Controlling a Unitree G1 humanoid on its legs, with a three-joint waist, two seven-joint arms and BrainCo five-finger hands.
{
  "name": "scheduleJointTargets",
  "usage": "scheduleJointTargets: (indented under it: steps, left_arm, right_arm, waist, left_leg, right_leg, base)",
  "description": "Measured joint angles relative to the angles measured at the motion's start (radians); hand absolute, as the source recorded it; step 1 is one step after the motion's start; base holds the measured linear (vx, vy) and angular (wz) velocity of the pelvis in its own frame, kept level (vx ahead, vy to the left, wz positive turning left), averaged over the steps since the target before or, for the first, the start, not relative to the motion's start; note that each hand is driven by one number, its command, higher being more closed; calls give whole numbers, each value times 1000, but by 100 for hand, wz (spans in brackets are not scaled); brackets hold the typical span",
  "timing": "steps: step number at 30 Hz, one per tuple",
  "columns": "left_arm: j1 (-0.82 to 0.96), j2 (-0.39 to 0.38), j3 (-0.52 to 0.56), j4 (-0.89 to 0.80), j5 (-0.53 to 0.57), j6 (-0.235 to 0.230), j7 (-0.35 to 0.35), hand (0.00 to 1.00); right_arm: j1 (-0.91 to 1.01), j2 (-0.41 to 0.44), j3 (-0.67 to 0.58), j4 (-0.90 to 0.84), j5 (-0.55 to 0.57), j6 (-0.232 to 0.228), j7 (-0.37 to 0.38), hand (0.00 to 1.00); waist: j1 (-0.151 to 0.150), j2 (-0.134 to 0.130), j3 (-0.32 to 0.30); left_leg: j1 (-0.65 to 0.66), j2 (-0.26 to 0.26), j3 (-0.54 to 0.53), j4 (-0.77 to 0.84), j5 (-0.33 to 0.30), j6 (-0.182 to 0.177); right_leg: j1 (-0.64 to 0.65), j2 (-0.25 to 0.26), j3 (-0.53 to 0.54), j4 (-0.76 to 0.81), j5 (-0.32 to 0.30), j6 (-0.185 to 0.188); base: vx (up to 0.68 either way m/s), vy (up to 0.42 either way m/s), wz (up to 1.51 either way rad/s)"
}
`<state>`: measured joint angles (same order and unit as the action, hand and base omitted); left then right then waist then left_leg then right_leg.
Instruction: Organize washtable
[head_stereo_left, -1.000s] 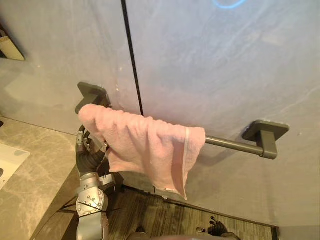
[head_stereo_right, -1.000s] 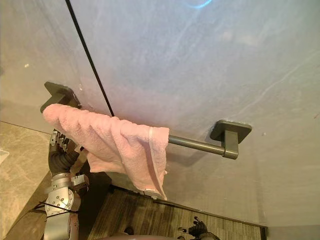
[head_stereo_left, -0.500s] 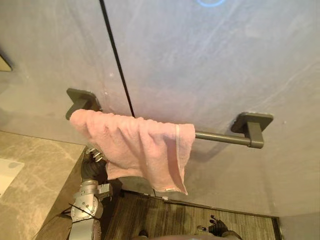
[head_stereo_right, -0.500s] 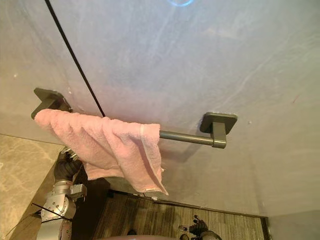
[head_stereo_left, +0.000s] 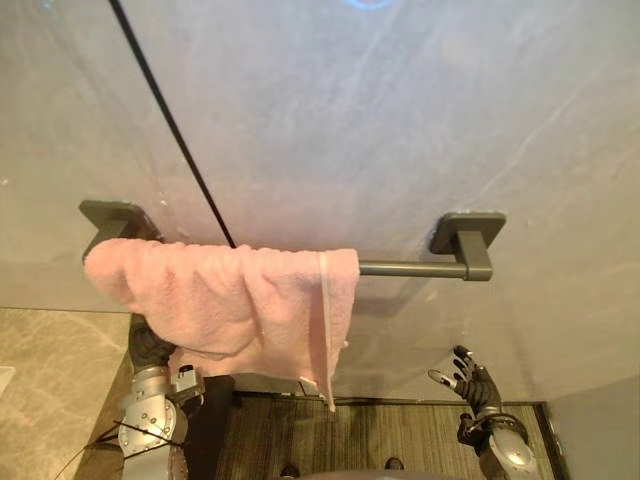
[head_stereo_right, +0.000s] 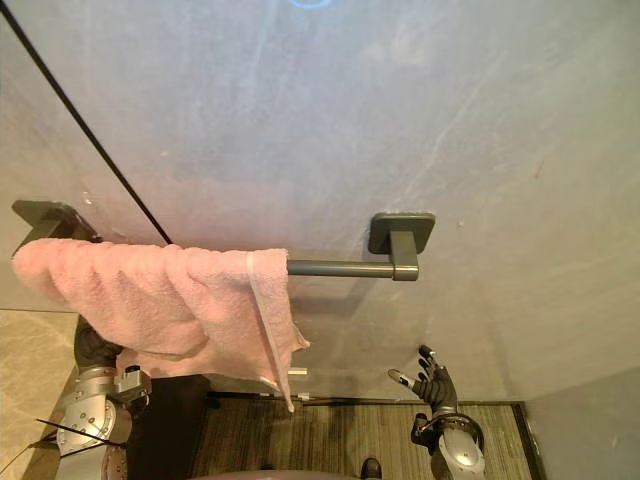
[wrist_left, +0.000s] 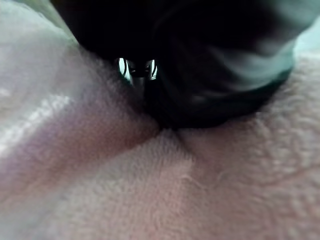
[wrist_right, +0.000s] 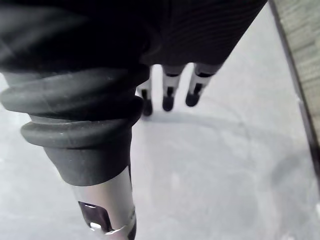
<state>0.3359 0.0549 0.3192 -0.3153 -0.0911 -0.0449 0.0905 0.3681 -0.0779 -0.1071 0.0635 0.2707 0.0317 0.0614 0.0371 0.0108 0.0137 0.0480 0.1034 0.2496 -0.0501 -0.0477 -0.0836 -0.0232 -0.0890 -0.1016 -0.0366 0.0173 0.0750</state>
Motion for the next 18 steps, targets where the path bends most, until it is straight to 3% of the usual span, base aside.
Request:
scheduleJointTargets:
  steps: [8, 18]
  left_arm:
    - [11, -13, -15, -33, 15, 0, 3, 100]
    - [6, -13, -94, -76, 15, 0, 3, 100]
  right_arm:
    - [36, -50, 118, -93, 271, -2, 27, 0]
    - [-46, -143, 365, -93, 238, -2, 24, 0]
  waist:
    - [-22, 0, 1]
    - [-23, -1, 0]
  left_leg:
    - [-17, 2, -2, 20, -6, 4]
    - [-42, 4, -36, 31, 1, -2]
  right_leg:
    - [-2, 1, 5, 0, 6, 0]
    - [-14, 5, -6, 1, 17, -1]
  base:
    - [-43, -12, -1]
    - [-20, -9, 3]
